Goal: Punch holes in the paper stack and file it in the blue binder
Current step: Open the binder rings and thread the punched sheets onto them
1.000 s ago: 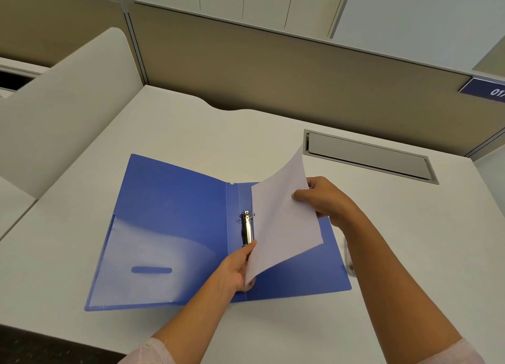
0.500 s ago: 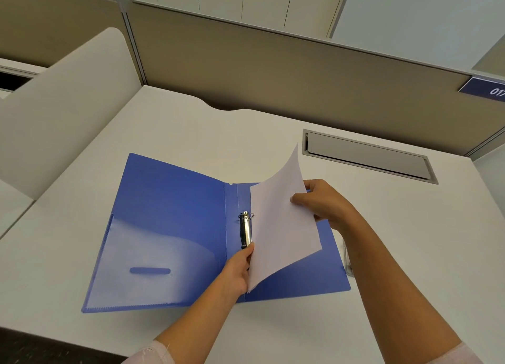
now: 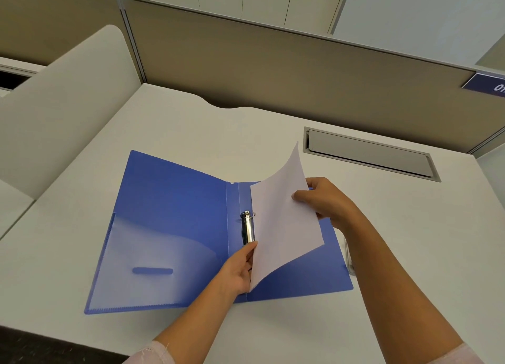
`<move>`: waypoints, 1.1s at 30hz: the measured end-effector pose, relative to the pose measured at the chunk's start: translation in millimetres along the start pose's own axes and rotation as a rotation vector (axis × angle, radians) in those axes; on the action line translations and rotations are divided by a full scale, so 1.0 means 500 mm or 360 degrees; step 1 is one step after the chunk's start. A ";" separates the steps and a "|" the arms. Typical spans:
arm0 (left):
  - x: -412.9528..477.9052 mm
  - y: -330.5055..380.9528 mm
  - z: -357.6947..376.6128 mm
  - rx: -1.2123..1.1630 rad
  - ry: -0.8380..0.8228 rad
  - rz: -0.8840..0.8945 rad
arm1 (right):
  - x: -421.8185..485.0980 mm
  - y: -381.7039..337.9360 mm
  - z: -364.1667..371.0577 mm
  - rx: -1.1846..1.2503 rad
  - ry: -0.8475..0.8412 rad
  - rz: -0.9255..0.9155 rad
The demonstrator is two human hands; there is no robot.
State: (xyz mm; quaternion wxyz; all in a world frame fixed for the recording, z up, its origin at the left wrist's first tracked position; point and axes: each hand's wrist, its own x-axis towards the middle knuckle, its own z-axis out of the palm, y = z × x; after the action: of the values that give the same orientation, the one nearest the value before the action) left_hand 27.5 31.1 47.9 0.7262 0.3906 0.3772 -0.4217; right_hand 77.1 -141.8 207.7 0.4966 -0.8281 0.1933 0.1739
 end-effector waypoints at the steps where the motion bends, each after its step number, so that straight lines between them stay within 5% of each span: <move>1: 0.001 0.000 0.000 -0.0002 0.0006 0.0005 | 0.000 0.000 0.001 0.0004 0.0001 0.0000; 33: 0.003 -0.008 0.027 0.0051 0.0141 -0.0004 | -0.003 0.046 -0.019 -0.0192 0.0153 -0.0066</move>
State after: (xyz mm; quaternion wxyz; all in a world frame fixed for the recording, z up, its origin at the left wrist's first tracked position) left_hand 27.1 17.5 51.2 0.7019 0.4198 0.4028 -0.4109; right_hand 65.3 -160.3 195.3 0.4394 -0.8678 0.1890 0.1348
